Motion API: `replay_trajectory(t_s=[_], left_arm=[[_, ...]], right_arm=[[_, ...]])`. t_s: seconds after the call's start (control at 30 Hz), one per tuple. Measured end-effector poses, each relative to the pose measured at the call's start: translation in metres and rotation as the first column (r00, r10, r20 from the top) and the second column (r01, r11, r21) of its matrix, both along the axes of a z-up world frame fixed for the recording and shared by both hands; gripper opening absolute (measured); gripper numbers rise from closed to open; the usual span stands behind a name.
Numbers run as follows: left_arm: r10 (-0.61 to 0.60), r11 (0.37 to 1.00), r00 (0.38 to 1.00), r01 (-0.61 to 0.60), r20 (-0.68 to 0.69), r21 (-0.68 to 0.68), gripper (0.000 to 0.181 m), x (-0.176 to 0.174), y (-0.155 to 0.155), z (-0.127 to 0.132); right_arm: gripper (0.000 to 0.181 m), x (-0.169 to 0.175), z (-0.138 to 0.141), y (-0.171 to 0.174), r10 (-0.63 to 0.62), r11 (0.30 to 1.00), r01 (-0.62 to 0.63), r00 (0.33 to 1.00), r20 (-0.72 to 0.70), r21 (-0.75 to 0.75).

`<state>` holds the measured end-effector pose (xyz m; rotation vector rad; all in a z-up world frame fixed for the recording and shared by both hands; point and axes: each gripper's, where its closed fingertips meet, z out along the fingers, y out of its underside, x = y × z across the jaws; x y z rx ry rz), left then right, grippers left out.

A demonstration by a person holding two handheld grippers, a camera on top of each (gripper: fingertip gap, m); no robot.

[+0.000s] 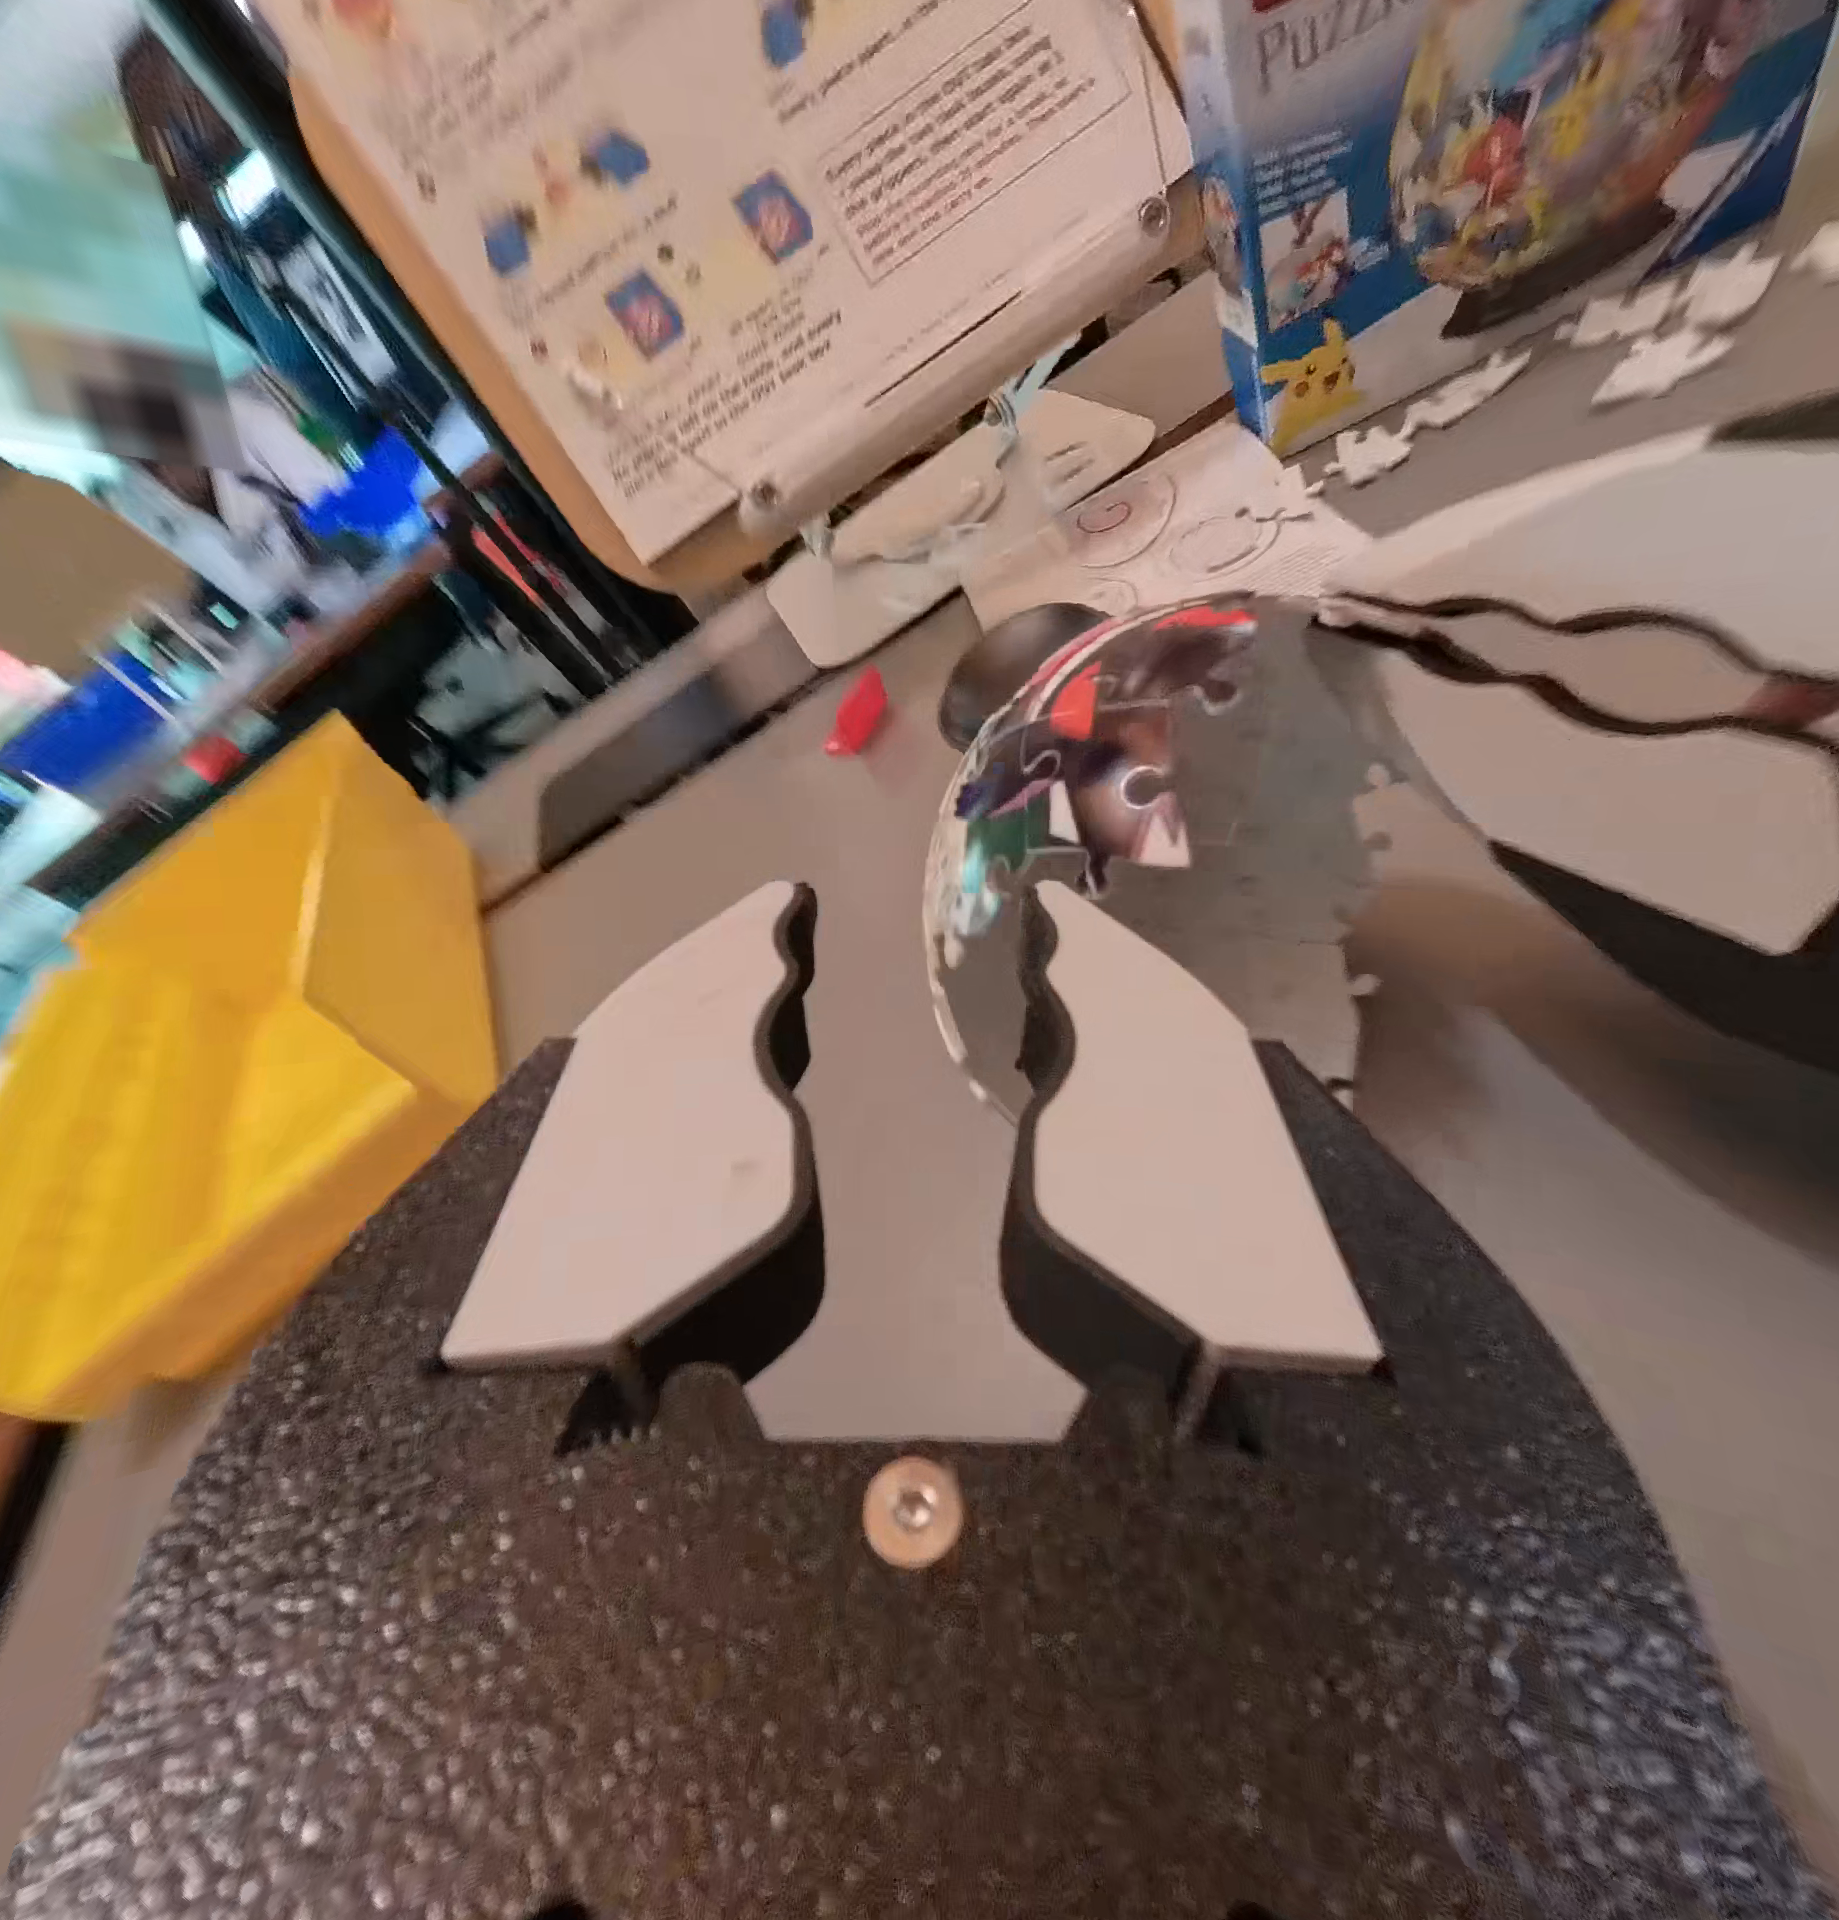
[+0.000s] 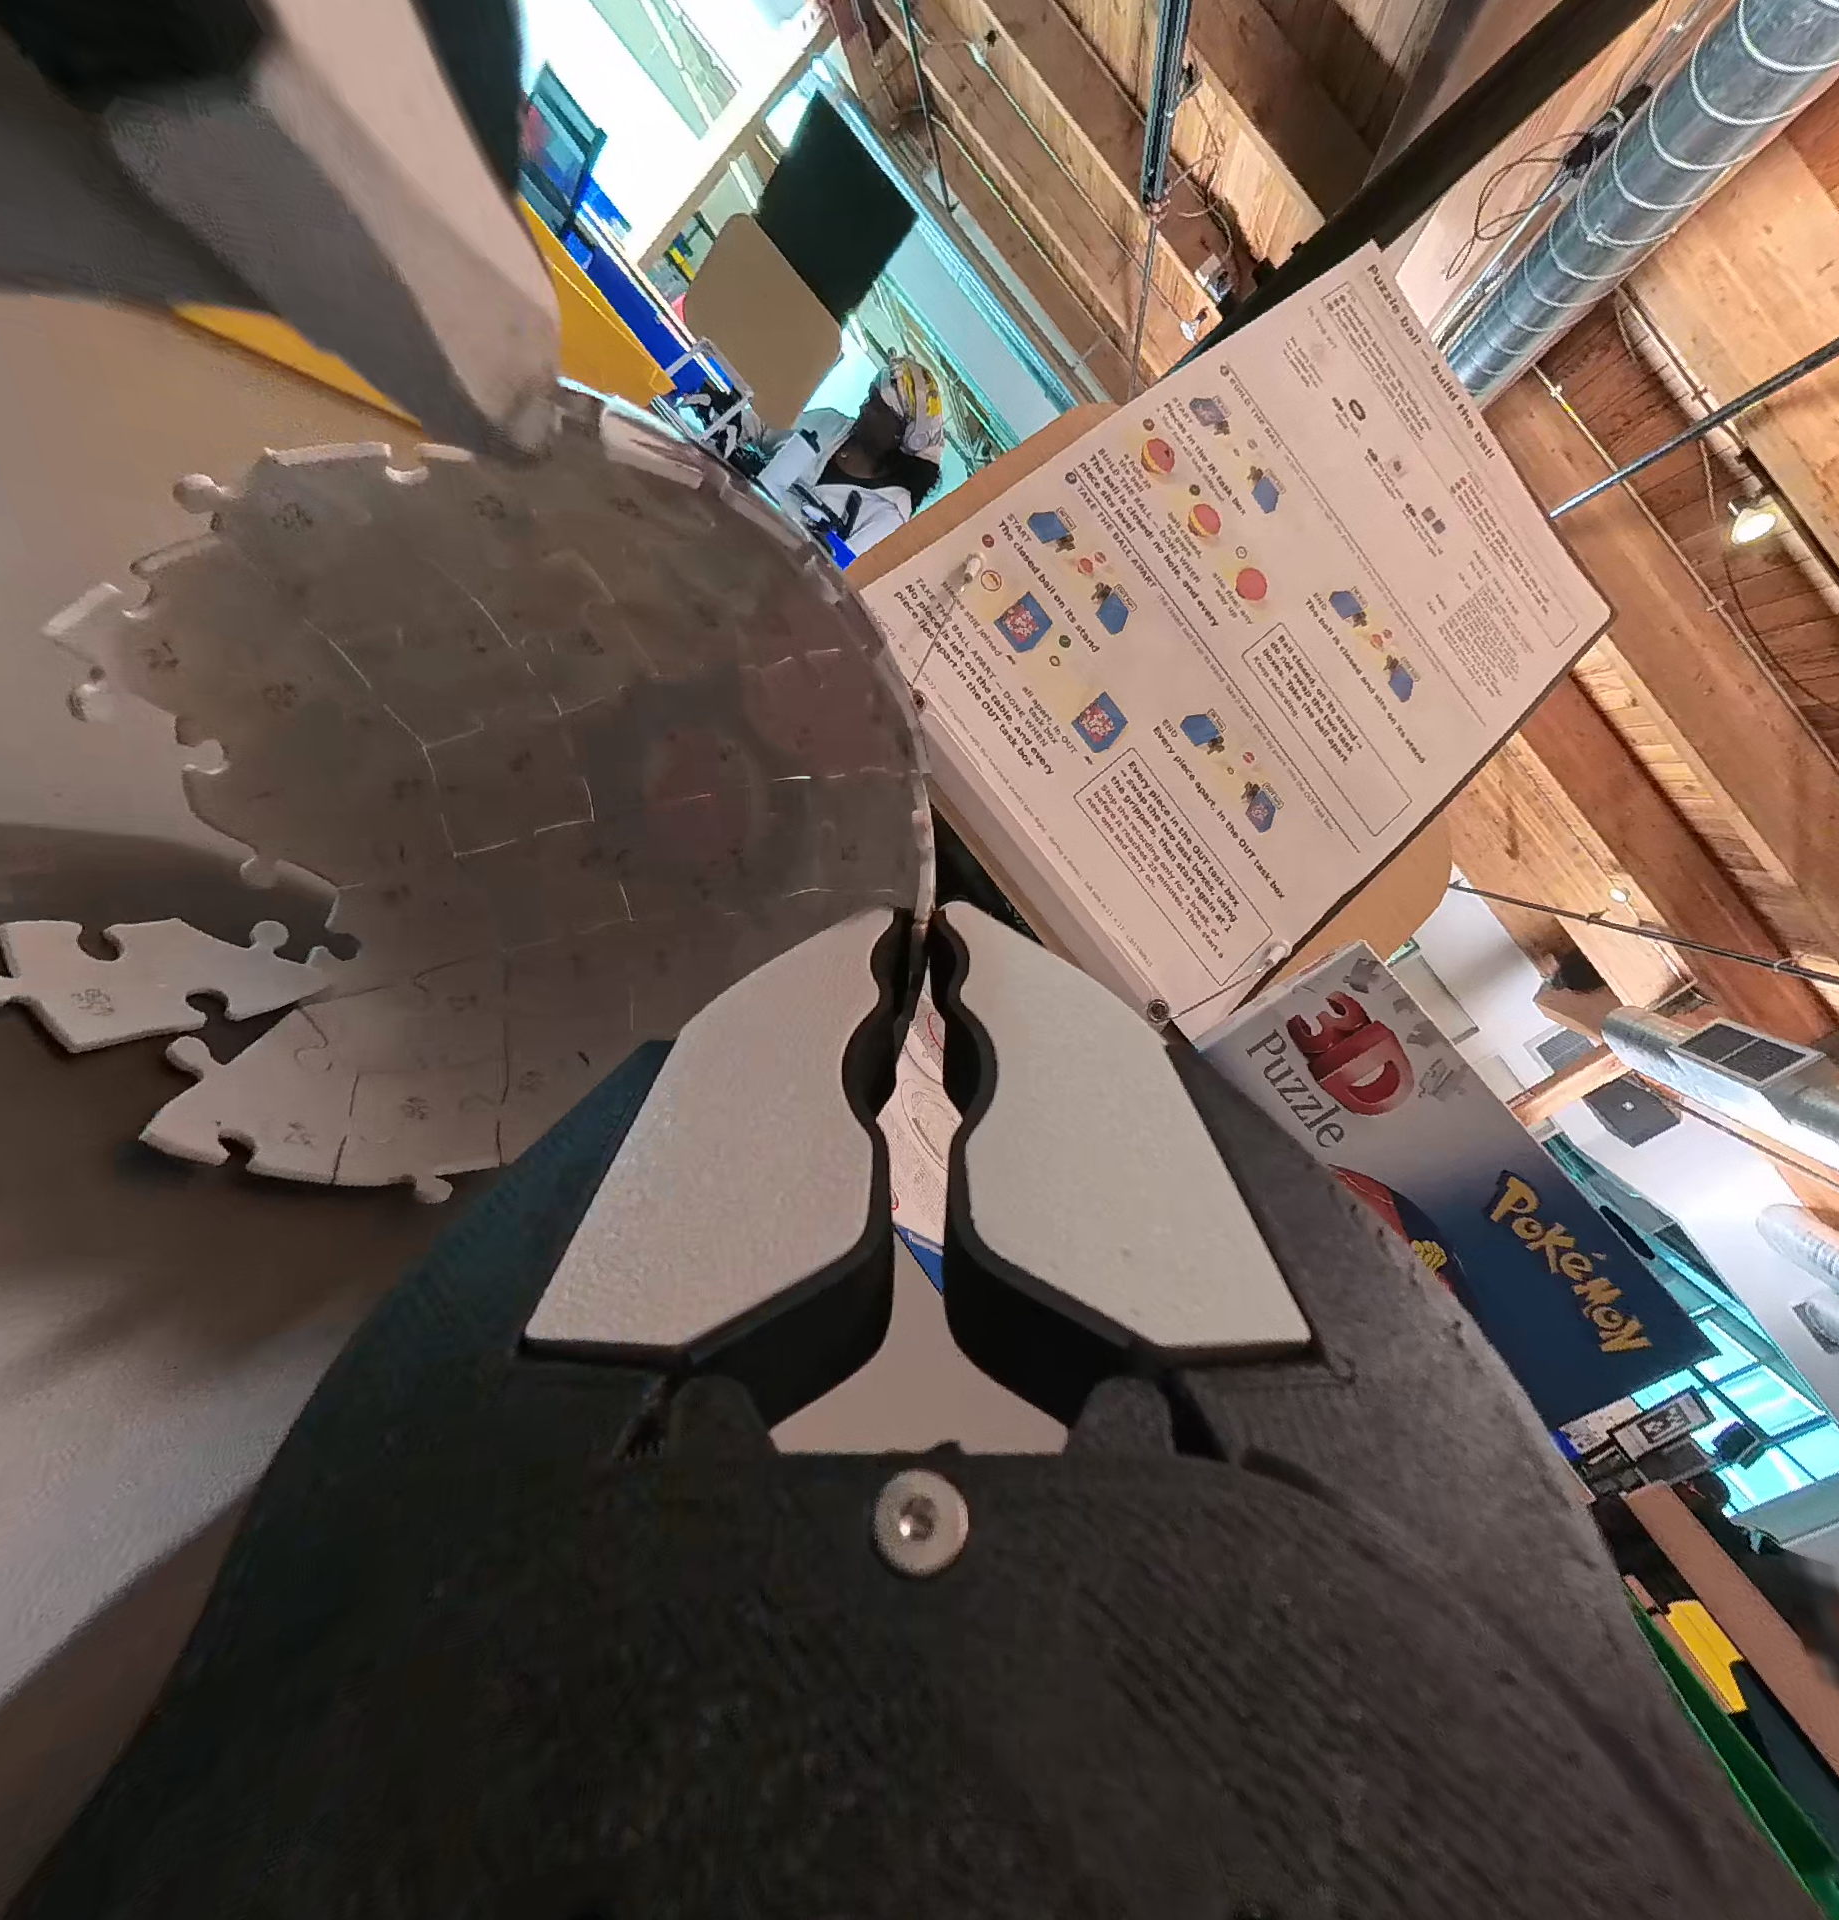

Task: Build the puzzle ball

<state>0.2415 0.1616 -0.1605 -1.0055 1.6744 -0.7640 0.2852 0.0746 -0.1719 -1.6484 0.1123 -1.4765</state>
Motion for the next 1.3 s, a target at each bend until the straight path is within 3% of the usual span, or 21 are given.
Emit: replay_trajectory(t_s=[0.03, 0.2, 0.33, 0.57, 0.73, 0.93, 1.1, 1.2, 1.3], left_arm=[[-0.007, 0.997, 1.0, 0.005, 0.024, 0.071, 0.036, 0.005, 0.001, -0.001], [-0.067, 0.954, 0.994, 0.039, 0.085, 0.297, 0.029, 0.02, -0.003, -0.016], [-0.08, 0.935, 0.976, 0.002, 0.205, 0.355, 0.004, 0.025, -0.001, -0.013], [-0.148, 0.914, 0.928, -0.003, 0.341, 0.405, 0.002, 0.025, -0.003, -0.009], [-0.183, 0.914, 0.909, 0.016, 0.375, 0.407, 0.003, 0.026, -0.004, -0.009], [-0.256, 0.88, 0.876, 0.037, 0.408, 0.473, 0.003, 0.028, -0.011, -0.007], [-0.296, 0.858, 0.855, 0.042, 0.426, 0.513, 0.004, 0.03, -0.015, -0.006], [-0.31, 0.849, 0.845, 0.039, 0.435, 0.527, 0.004, 0.029, -0.017, -0.006], [-0.307, 0.848, 0.846, 0.036, 0.435, 0.529, 0.004, 0.029, -0.016, -0.006]], right_arm=[[0.003, 0.0, 0.0, 0.0, 0.001, 1.0, -0.001, 1.0, 0.003, -0.001], [0.003, -0.001, 0.001, 0.001, 0.0, 1.0, 0.0, 1.0, 0.017, -0.011], [0.004, -0.001, 0.001, 0.003, -0.001, 1.0, 0.002, 0.999, 0.039, -0.031], [0.006, -0.004, 0.002, 0.0, 0.022, 0.998, -0.017, 0.997, 0.074, -0.063], [0.026, -0.015, -0.002, 0.005, 0.118, 0.991, -0.114, 0.991, 0.055, -0.077], [0.054, -0.037, 0.001, -0.004, 0.255, 0.966, -0.254, 0.966, -0.038, 0.04], [0.061, -0.054, 0.015, -0.017, 0.464, 0.871, -0.432, 0.88, -0.104, 0.235], [0.057, -0.061, 0.039, -0.023, 0.6, 0.785, -0.567, 0.795, -0.082, 0.248], [0.059, -0.047, 0.057, -0.028, 0.703, 0.704, -0.625, 0.68, -0.208, 0.337]])
